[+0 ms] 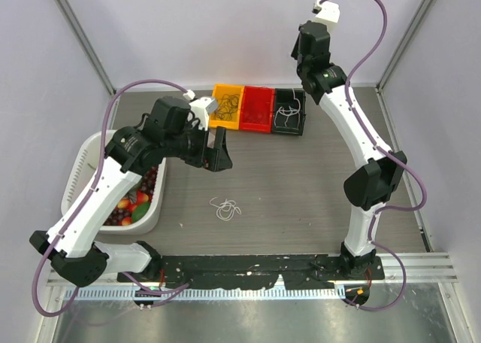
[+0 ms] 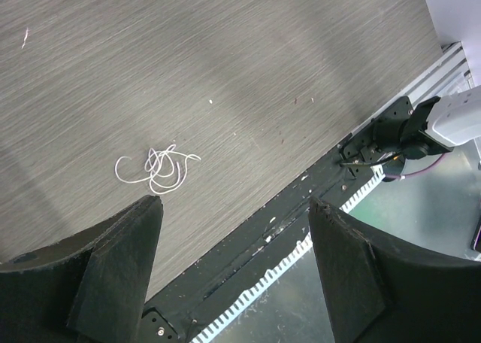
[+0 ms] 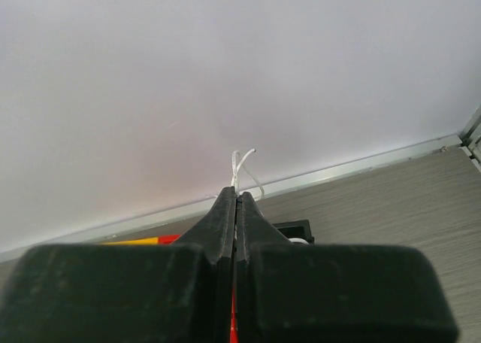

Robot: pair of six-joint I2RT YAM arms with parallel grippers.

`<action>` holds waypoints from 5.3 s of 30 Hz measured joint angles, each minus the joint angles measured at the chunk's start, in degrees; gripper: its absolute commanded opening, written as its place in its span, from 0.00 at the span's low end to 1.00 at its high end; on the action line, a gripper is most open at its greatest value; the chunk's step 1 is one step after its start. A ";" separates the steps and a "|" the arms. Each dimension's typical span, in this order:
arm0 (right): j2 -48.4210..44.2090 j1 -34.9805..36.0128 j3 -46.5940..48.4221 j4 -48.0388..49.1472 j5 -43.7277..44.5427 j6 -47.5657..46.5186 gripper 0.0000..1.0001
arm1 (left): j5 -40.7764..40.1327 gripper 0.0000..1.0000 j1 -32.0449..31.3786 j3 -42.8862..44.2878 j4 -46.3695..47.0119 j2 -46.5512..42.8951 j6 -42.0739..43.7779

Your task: Untangle the cables

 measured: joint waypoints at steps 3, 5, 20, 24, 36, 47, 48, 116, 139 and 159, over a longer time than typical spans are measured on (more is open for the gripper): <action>0.00 -0.04 -0.59 1.05 0.04 -0.85 0.01 | 0.00 0.83 0.00 0.00 0.00 -0.39 -0.02; 0.28 -0.22 -0.90 1.86 0.07 -1.38 0.01 | 0.02 0.83 0.00 0.00 0.00 -0.55 -0.04; 4.22 -0.46 -14.12 1.77 -2.99 4.68 0.01 | -0.52 0.88 0.00 0.00 -0.07 -1.31 0.09; 5.09 -0.55 -17.70 -0.66 -4.76 7.72 0.01 | -1.01 0.89 0.00 0.00 -0.20 -1.36 0.09; 12.66 -3.58 -13.55 -3.39 -8.72 12.83 0.01 | -1.49 0.90 0.00 0.00 -1.03 -1.38 0.07; 25.18 -6.25 -1.11 -7.32 -14.73 12.74 0.34 | -1.55 0.90 0.00 0.00 -1.40 -1.40 -0.13; 25.92 -6.21 0.31 -8.50 -15.41 12.70 0.40 | -1.55 0.90 0.00 0.00 -1.40 -1.40 -0.15; -10.78 28.26 -68.04 11.19 -51.25 11.50 0.11 | 3.41 0.71 -0.35 -46.18 16.79 -24.76 -46.31; -37.29 19.06 -71.69 3.56 -67.80 18.18 0.01 | 10.32 0.48 -0.35 -45.66 32.65 -17.25 -38.58; -38.73 1.88 -70.27 19.67 -85.99 60.28 0.01 | -6.58 0.74 -8.90 -43.71 38.75 -24.30 -14.34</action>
